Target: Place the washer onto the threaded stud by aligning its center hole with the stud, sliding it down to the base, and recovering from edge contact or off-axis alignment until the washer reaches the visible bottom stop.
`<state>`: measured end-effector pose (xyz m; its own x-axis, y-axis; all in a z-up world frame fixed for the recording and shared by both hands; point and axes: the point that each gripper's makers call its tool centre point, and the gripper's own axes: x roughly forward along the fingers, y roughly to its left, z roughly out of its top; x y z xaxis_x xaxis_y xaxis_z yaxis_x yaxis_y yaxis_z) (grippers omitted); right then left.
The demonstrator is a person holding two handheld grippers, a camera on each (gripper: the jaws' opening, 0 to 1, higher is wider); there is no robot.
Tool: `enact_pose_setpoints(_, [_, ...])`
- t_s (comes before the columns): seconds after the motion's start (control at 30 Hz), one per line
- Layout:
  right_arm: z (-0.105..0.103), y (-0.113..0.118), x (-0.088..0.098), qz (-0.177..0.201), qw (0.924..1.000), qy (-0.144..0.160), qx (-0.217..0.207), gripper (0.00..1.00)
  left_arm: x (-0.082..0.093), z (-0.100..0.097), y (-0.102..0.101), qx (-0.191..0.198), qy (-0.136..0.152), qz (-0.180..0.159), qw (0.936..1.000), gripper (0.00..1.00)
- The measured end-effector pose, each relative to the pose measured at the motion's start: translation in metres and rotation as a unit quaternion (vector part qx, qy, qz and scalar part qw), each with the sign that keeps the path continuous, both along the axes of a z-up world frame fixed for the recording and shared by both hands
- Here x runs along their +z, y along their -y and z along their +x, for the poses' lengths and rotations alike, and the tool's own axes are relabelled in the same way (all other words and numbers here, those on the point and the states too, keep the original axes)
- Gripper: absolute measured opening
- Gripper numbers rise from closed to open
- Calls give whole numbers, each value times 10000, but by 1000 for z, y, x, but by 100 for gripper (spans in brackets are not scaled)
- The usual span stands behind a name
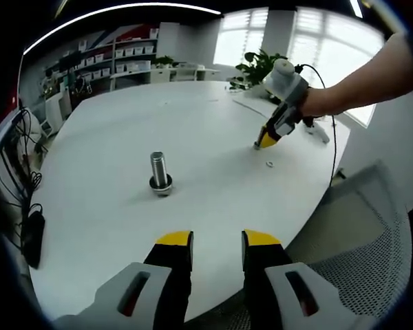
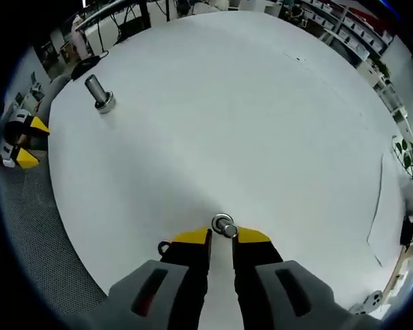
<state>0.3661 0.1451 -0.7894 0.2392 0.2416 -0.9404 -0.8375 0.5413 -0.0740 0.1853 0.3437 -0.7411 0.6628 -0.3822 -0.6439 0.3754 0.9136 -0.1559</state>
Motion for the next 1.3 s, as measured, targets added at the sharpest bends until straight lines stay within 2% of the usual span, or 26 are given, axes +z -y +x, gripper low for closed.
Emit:
enact_pose_setpoints(0.37, [-3,6,4,39,9999,14,-114,16,0,0,0,-15,0,6,10000,26])
enact_pose_setpoints(0.6, [-13,11,7,60,9999,-31,-158,18,1,0,1,-14,13,-4,10000,26])
enact_pose_setpoints(0.83, [-28,13,3,53,9998,-173,-27,23,1,1,1,-32,25,-1,10000,26])
enact_pose_setpoints(1.03, [-40,7,3,124,9995,-262,86,27,1,0,2,-58,36,-1,10000,26])
enact_pose_setpoints(1.3, [-55,-5,-2,136,9989,-330,293,27,2,0,2,-66,42,-4,10000,26])
